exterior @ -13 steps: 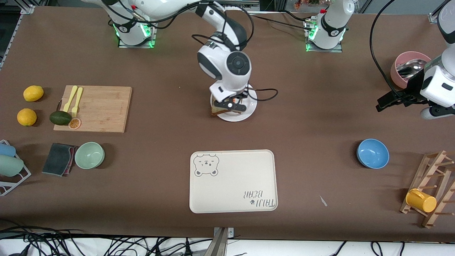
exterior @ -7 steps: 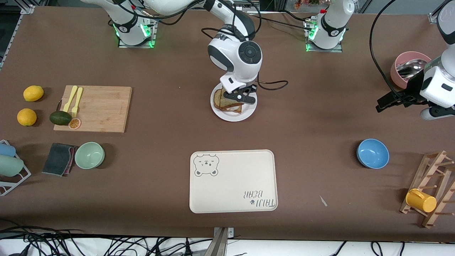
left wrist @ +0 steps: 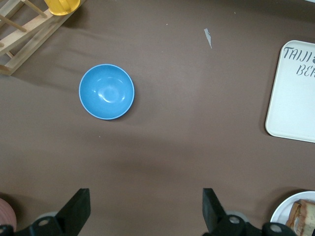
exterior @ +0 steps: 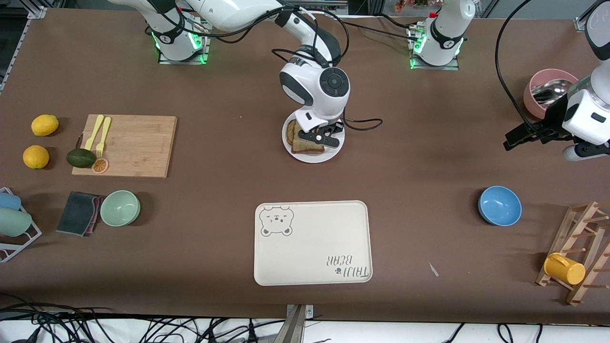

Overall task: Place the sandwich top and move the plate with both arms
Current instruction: 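Lay the bread slice onto the egg sandwich and open the right gripper, then withdraw the right gripper while the left gripper reaches toward the plate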

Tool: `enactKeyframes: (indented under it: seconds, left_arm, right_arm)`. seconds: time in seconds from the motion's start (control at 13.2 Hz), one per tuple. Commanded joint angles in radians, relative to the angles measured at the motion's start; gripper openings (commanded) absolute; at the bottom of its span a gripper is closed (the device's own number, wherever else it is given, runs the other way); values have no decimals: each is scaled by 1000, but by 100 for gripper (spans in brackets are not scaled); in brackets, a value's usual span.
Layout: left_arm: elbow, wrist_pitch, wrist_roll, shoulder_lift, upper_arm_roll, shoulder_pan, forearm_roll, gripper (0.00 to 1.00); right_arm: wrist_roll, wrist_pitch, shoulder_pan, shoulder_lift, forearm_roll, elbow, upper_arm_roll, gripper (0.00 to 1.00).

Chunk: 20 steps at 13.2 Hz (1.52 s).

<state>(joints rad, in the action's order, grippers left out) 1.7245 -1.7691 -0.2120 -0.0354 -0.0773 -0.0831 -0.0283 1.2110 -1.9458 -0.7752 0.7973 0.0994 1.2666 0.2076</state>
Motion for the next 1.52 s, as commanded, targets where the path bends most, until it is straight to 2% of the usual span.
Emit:
enactKeyframes:
  seconds: [0.0, 0.08, 0.15, 0.38, 0.53, 0.68, 0.76, 0.83, 1.06, 1.14, 1.29, 1.44]
  left_arm:
    - [6, -12, -10, 3, -6, -4, 30, 100]
    - [6, -12, -6, 3, -6, -4, 30, 100]
    - [7, -10, 3, 5, -6, -6, 30, 100]
    - [4, -6, 3, 6, -5, 2, 15, 100]
    - [7, -6, 2, 6, -7, 8, -2, 100]
    - [17, -6, 3, 6, -22, 8, -9, 100]
    - [33, -6, 3, 8, -24, 8, -9, 100]
    - [46, -10, 3, 5, -35, 8, -10, 100]
    - [107, -56, 5, -1, -51, 9, -42, 100]
    - [145, -93, 5, 2, -74, 6, -44, 100]
    - [196, -131, 3, 3, -93, 3, -44, 100]
    - [256, -193, 3, 5, -98, 8, -44, 100]
  right_arm:
    - [15, 78, 10, -68, 17, -18, 1, 100]
    - [31, 129, 19, -134, 22, -9, -13, 100]
    - [25, 177, 19, -197, 25, 0, -60, 100]
    - [2, 206, 20, -360, 20, 85, -196, 100]
    - [-121, 237, 20, -406, 3, 96, -298, 100]
    - [-288, 292, 20, -441, -61, 103, -408, 100]
    - [-388, 318, 20, -443, -84, 111, -454, 100]
    - [-437, 326, 34, -455, -90, 132, -474, 100]
    - [-565, 321, 135, -501, -171, 183, -504, 100]
    - [-608, 320, 202, -524, -182, 191, -488, 100]
    - [-709, 324, 340, -555, -182, 195, -421, 100]
    - [-729, 326, 469, -587, -181, 207, -341, 100]
